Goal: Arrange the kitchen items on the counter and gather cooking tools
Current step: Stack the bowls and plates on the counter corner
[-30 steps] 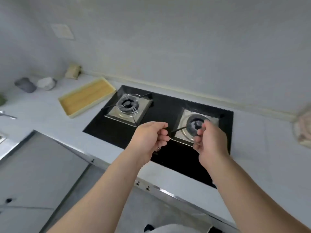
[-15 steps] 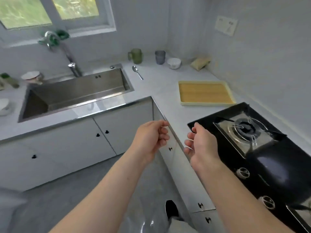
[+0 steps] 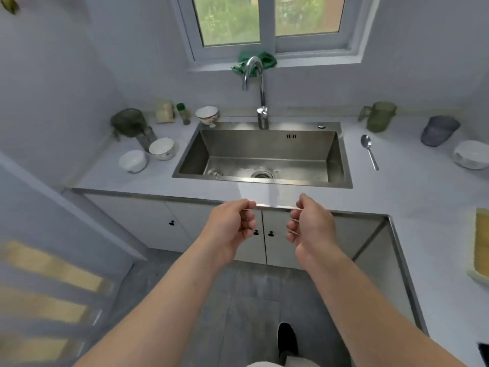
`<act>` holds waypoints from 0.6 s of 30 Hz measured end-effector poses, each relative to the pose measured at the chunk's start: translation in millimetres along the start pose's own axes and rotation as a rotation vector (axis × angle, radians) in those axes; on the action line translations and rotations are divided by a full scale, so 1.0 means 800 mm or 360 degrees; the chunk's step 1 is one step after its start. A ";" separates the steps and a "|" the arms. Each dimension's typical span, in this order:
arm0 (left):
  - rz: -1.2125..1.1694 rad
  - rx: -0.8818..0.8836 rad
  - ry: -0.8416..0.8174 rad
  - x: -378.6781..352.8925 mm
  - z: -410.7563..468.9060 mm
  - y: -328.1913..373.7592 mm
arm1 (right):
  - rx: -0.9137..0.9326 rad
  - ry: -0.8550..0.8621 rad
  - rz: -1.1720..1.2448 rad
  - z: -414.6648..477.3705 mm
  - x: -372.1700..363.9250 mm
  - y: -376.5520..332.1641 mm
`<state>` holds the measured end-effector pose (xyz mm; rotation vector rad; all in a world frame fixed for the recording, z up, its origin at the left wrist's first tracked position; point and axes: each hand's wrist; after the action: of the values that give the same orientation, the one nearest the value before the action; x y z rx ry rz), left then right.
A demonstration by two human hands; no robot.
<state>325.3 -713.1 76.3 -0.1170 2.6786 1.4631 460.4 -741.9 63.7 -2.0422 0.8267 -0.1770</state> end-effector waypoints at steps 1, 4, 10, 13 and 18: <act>-0.0013 0.0006 0.0043 0.003 0.017 0.013 | -0.0010 -0.0035 -0.0028 0.014 -0.017 -0.007; -0.0097 0.0004 0.0156 0.012 0.072 0.054 | -0.0036 -0.0147 -0.0131 0.061 -0.074 -0.028; -0.0226 0.0062 0.0294 0.058 0.159 0.103 | -0.0100 -0.0279 -0.0281 0.130 -0.187 -0.052; -0.0287 0.0092 0.0347 0.096 0.212 0.127 | -0.0110 -0.0301 -0.0354 0.163 -0.251 -0.056; -0.0324 0.0136 0.0330 0.168 0.312 0.166 | -0.0103 -0.0254 -0.0362 0.217 -0.358 -0.054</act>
<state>187.2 -435.0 37.6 -0.5462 2.7820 1.3406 334.7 -429.1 47.8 -2.1778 0.5069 -0.1129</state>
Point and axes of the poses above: each hand's wrist, its own z-axis towards the middle knuckle, its own x-axis out of the back of the hand, y = z × x, and after that the axes turned 1 degree about -x, right-handed
